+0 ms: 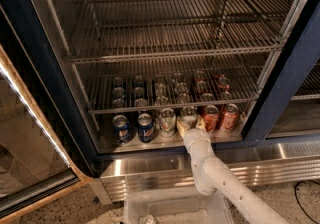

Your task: Pick 7up can from bottom shelf of fridge

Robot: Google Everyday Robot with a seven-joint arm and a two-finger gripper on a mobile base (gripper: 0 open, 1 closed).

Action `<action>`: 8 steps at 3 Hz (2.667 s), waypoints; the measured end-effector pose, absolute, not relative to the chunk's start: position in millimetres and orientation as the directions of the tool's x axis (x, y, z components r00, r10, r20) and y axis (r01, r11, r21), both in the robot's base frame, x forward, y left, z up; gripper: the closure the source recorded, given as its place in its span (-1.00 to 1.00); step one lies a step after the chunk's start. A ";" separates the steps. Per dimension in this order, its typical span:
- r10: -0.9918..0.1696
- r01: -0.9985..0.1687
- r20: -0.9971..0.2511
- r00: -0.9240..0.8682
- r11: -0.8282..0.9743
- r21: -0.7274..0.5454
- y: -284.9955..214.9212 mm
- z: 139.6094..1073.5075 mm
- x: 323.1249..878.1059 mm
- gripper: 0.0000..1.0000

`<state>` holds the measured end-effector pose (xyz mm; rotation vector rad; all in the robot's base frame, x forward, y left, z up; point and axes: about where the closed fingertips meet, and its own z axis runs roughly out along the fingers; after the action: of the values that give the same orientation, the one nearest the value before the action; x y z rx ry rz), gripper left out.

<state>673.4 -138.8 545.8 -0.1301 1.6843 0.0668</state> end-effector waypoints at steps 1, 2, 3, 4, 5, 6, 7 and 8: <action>-0.028 -0.108 -0.993 -0.113 0.994 -0.016 -159.2 570.4 652.1 1.00; -0.030 -0.121 -0.993 -0.118 0.993 -0.016 -161.1 579.2 647.6 1.00; -0.029 -0.146 -0.991 -0.134 0.989 -0.009 -160.3 586.8 640.8 1.00; -0.022 -0.189 -0.986 -0.165 0.982 0.010 -157.6 589.6 634.1 1.00; -0.006 -0.255 -0.976 -0.216 0.966 0.050 -152.6 590.9 626.2 1.00; 0.014 -0.305 -0.969 -0.248 0.948 0.092 -149.4 597.1 615.8 1.00; 0.027 -0.332 -0.965 -0.263 0.936 0.117 -150.8 604.3 605.8 1.00; 0.019 -0.343 -0.968 -0.251 0.933 0.108 -160.1 616.3 595.5 1.00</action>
Offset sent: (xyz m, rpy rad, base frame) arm -0.0089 -0.0033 0.0050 0.0023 -0.0025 -0.0096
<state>595.5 -160.1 616.3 -0.2415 1.7981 0.3484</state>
